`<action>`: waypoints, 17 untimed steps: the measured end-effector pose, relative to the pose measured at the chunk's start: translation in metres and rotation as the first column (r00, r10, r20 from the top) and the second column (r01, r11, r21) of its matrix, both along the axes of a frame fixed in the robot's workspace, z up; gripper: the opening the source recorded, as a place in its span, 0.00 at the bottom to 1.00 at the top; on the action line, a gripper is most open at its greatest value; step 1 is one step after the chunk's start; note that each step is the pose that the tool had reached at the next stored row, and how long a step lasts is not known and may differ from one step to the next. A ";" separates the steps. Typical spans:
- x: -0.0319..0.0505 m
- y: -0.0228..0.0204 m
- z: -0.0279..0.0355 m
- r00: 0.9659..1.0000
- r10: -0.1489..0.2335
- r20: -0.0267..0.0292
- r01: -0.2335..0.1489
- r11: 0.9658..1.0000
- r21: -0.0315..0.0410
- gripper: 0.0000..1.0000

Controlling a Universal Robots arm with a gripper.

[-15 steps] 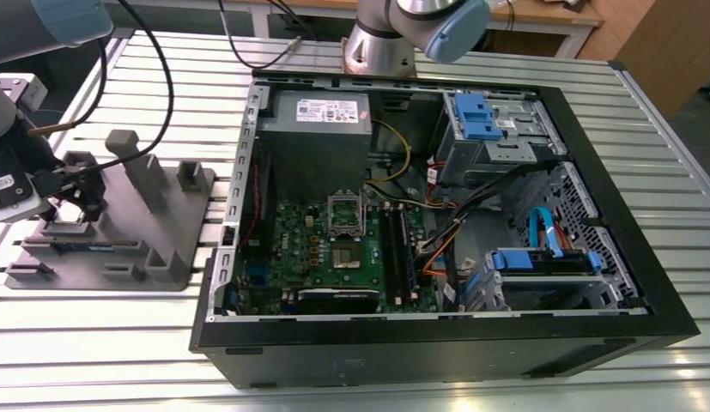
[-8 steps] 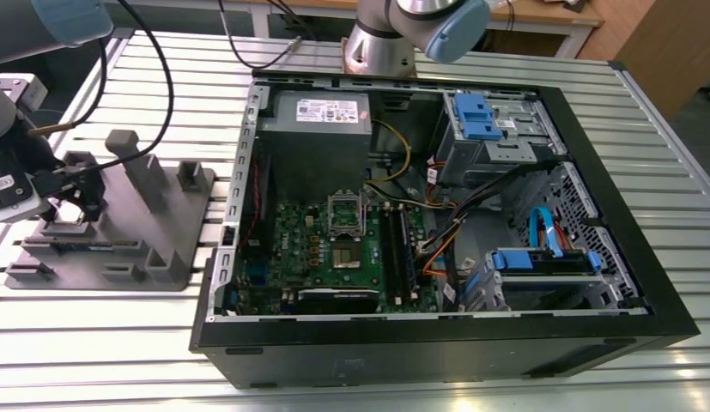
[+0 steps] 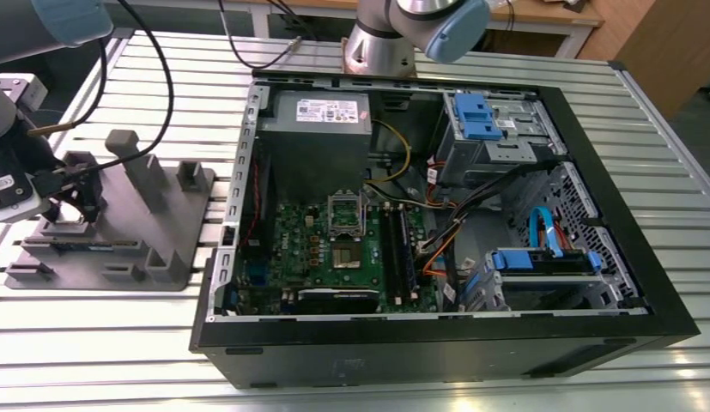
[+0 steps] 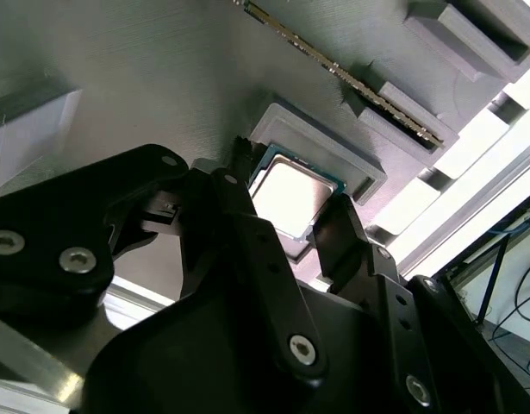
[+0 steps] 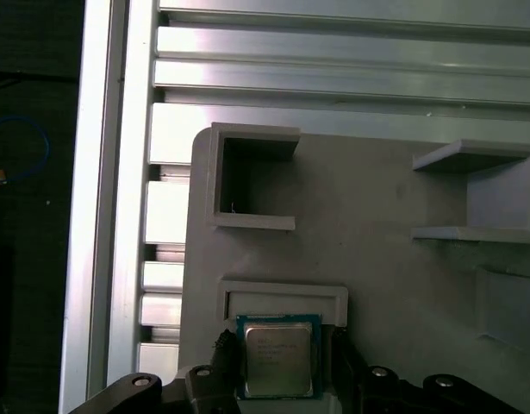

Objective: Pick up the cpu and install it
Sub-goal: 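Pick up the cpu and move it towards the insertion slot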

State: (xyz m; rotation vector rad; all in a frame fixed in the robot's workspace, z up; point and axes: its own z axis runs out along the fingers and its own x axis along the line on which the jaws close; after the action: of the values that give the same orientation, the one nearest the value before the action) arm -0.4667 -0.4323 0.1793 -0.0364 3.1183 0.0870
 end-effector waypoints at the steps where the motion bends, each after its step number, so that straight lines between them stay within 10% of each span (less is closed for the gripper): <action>1: 0.0000 0.0000 0.0000 1.000 0.000 0.000 0.000 1.000 0.000 0.56; 17: -0.0021 0.0000 0.0021 1.000 0.000 0.000 0.000 1.000 0.007 0.56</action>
State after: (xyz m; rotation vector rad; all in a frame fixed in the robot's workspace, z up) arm -0.4689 -0.4323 0.1814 -0.0363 3.1180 0.0975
